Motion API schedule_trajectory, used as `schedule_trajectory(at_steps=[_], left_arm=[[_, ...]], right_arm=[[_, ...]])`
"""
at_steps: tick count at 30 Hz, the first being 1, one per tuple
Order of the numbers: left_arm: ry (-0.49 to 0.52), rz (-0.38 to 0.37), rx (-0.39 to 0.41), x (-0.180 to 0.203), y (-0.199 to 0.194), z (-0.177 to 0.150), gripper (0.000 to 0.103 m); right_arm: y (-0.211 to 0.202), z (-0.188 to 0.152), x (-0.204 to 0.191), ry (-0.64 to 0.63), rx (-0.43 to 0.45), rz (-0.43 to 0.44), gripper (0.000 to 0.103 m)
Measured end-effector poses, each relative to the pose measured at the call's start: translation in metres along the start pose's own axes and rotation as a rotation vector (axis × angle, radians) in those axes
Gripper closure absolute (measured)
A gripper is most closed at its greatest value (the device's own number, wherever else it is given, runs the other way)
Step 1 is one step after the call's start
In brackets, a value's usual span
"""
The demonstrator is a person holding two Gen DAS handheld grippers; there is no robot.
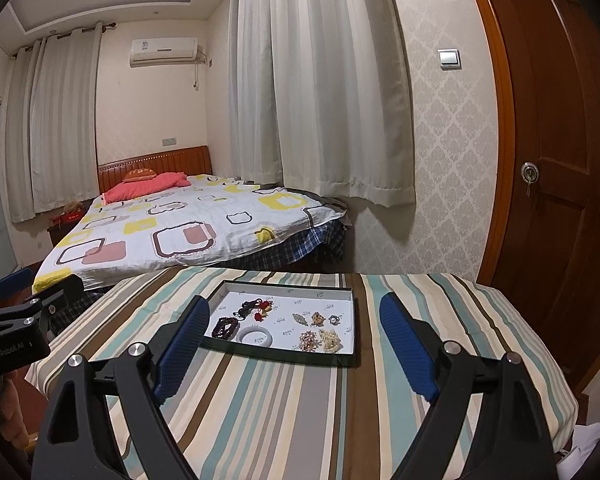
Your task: Organize jewelry
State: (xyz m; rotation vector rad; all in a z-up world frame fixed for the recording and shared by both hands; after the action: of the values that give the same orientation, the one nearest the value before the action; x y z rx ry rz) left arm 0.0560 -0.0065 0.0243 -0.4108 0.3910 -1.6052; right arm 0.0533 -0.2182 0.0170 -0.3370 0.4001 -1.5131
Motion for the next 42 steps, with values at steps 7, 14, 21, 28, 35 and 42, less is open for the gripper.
schedule_trajectory(at_steps=[7,14,21,28,35,42], left_arm=[[0.000,0.000,-0.001,-0.0008,-0.0001,-0.0009,0.004],[-0.004,-0.001,-0.006,-0.0013,-0.0005,-0.0037,0.004],[-0.006,-0.001,-0.007,-0.0023,-0.0005,-0.0044,0.004],[-0.007,0.000,-0.007,-0.0025,-0.0008,-0.0043,0.004],[-0.011,0.000,-0.004,-0.0023,0.0012,-0.0062,0.004],[-0.007,-0.012,0.000,0.0001,0.0009,-0.0059,0.004]], right_arm=[[-0.0007,0.0004,-0.0001,0.000,0.001,-0.001,0.019],[-0.0042,-0.0006,-0.0017,0.000,0.002,-0.001,0.019],[-0.0042,-0.0004,-0.0016,0.000,0.002,0.000,0.019],[-0.0042,-0.0006,-0.0017,0.001,0.002,0.000,0.019],[-0.0040,-0.0008,-0.0013,0.001,0.002,0.000,0.019],[-0.0052,-0.0006,-0.0041,0.000,0.001,0.000,0.019]])
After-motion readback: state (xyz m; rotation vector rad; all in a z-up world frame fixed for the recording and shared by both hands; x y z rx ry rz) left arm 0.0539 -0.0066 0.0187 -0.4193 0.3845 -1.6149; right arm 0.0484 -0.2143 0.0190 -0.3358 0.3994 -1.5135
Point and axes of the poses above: each gripper's, at about its wrist camera, not at the fingertips, and y roughly the way its jaws point, x to its right, z to its top, the point moved 6 cm from there along y, roughly the way its jaws point, and after that the axes turned 6 degrees about -x, right-handed, at the moved point
